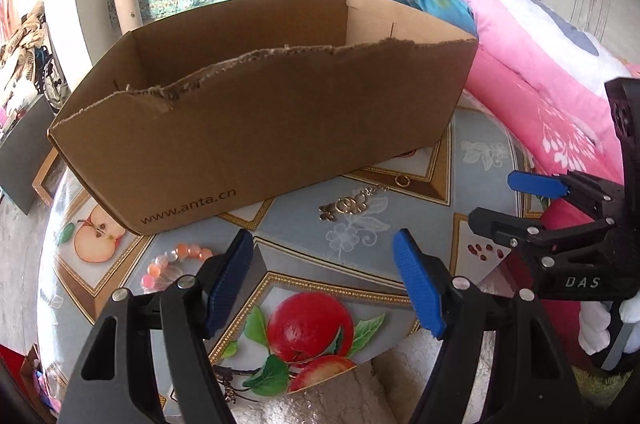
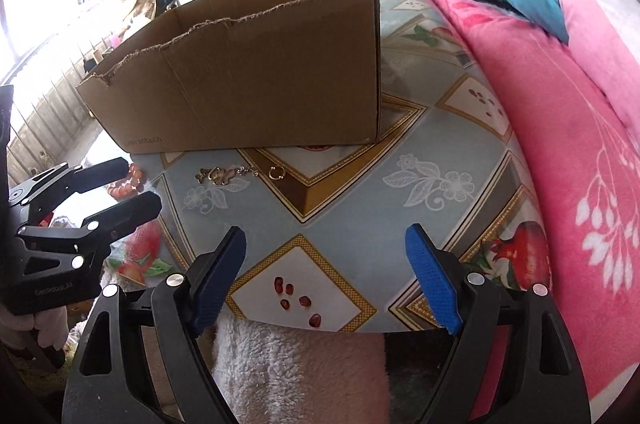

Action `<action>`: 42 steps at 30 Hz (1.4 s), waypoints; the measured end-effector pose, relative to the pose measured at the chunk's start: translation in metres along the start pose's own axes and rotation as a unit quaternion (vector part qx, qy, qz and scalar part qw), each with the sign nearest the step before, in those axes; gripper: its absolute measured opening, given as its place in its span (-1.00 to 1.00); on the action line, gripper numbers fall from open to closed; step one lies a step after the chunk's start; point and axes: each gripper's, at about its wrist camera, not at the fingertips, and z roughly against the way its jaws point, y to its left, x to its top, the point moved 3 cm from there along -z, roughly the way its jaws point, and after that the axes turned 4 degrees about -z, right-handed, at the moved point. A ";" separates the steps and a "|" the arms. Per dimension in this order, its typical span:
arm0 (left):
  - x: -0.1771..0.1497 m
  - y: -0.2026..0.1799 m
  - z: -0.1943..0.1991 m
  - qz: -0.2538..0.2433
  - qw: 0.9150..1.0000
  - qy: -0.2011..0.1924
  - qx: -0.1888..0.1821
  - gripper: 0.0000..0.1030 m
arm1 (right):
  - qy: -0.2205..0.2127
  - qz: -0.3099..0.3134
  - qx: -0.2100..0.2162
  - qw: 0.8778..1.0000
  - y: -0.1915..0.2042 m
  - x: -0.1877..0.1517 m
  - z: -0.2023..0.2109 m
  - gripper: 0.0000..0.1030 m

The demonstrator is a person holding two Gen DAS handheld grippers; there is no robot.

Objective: Organize jewelry
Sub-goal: 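Move both open tools back over the gold chain on the table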

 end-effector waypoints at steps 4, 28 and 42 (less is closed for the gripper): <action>-0.010 -0.001 -0.002 -0.007 1.000 0.000 -0.026 0.37 | 0.006 0.009 -0.014 1.000 0.002 0.000 -0.014 0.52; -0.021 0.025 -0.020 0.024 0.999 0.004 -0.046 0.37 | 0.023 0.057 -0.041 0.997 0.017 0.002 -0.035 0.84; -0.020 0.029 -0.015 0.028 0.999 0.002 -0.035 0.37 | 0.012 0.035 -0.019 0.999 0.009 0.009 -0.024 0.84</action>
